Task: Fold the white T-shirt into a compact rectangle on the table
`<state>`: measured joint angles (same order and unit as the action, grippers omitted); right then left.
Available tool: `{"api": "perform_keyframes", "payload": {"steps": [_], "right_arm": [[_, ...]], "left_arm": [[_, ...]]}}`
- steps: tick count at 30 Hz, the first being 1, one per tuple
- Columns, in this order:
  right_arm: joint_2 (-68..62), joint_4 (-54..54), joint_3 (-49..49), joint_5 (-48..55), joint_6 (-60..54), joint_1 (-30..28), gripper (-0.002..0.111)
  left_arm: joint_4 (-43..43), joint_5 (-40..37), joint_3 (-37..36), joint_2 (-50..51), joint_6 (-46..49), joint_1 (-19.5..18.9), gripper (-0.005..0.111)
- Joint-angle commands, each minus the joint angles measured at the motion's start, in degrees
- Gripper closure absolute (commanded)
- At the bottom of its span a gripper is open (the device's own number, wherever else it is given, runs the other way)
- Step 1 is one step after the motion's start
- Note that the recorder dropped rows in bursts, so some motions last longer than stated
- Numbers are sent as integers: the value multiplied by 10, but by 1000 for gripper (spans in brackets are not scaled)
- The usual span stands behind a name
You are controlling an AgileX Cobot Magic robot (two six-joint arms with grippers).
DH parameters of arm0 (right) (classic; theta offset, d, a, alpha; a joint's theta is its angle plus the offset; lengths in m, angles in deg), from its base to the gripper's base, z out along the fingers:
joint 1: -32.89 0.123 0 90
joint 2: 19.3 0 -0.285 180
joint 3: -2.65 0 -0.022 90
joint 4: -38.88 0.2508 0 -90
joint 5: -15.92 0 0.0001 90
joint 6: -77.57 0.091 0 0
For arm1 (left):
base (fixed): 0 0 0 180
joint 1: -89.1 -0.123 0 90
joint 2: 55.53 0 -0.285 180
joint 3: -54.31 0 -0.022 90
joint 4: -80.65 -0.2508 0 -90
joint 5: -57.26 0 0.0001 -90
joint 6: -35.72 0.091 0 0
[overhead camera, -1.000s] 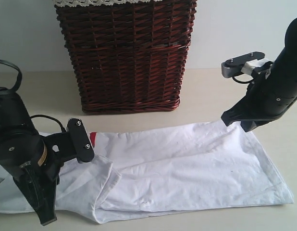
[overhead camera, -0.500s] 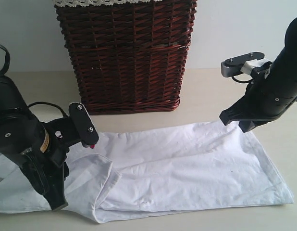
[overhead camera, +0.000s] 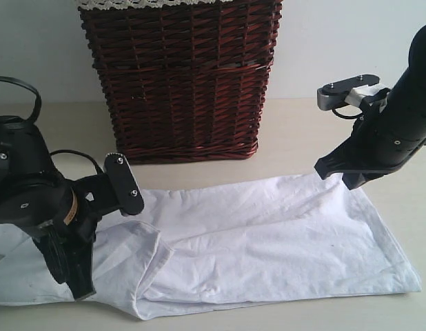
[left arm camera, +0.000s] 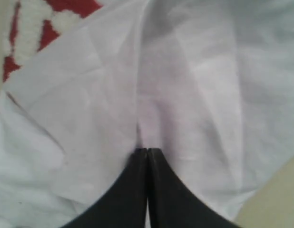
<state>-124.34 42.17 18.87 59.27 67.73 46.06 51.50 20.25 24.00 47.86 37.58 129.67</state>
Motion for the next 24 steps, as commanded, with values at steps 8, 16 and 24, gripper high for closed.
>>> {"api": "perform_keyframes", "payload": {"steps": [8, 16, 24], "right_arm": [[5, -1, 1, -6, -5, -2, 108], [5, -3, 1, -8, -5, -2, 108], [5, -3, 1, -11, -5, -2, 108]], "left_arm": [[-224, 71, -1, 1, -197, -1, 107], [-354, 104, -1, 1, -308, -1, 107], [-381, 104, -1, 1, -342, -1, 107]]}}
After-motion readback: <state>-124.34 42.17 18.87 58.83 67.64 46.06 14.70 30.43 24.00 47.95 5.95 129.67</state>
